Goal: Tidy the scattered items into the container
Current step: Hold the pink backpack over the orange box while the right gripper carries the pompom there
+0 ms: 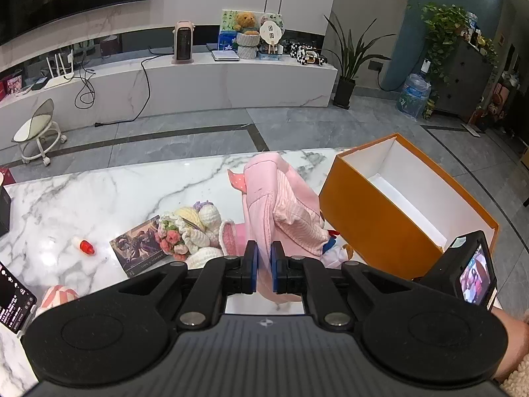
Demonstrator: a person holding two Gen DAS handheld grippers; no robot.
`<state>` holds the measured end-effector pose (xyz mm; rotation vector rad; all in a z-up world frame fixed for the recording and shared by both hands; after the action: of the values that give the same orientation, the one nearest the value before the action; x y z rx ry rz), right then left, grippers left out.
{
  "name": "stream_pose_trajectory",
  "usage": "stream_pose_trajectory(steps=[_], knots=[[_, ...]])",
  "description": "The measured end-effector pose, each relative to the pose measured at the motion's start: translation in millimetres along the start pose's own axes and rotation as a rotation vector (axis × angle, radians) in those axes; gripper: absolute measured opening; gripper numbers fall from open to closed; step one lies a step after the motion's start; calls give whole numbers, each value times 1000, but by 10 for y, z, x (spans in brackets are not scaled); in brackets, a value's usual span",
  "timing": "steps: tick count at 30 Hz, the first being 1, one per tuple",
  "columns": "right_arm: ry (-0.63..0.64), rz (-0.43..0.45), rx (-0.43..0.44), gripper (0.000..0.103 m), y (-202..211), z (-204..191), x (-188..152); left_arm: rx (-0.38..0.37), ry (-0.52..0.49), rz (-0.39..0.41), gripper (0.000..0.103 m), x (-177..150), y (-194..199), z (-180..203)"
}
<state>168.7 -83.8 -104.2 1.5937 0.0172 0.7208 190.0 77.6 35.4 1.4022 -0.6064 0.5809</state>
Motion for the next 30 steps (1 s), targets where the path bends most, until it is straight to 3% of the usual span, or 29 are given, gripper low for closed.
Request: stream_pose_trajectory(steps=[12,21,30], knots=[[-34,34,10,45,261,22,65,-8,-4,4,9,-8,51,48],[-44,149,36,44,930,77,297,-39,-49,27,9,156,123,322],[-57,250,-8,44,1570,427,519,-76,-115,58,9,447,187,744]])
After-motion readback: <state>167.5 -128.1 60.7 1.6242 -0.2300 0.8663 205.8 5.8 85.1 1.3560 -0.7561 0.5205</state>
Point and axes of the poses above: each gripper's, at about its wrist camera, not at the fingertips, and y roughly against the way its jaws point, z to its right, x to its top, the point moved 8 cm from there along -y, roughly the way its jaws point, and after that the axes turned 5 degrees about -y, right-handed, at the moved point
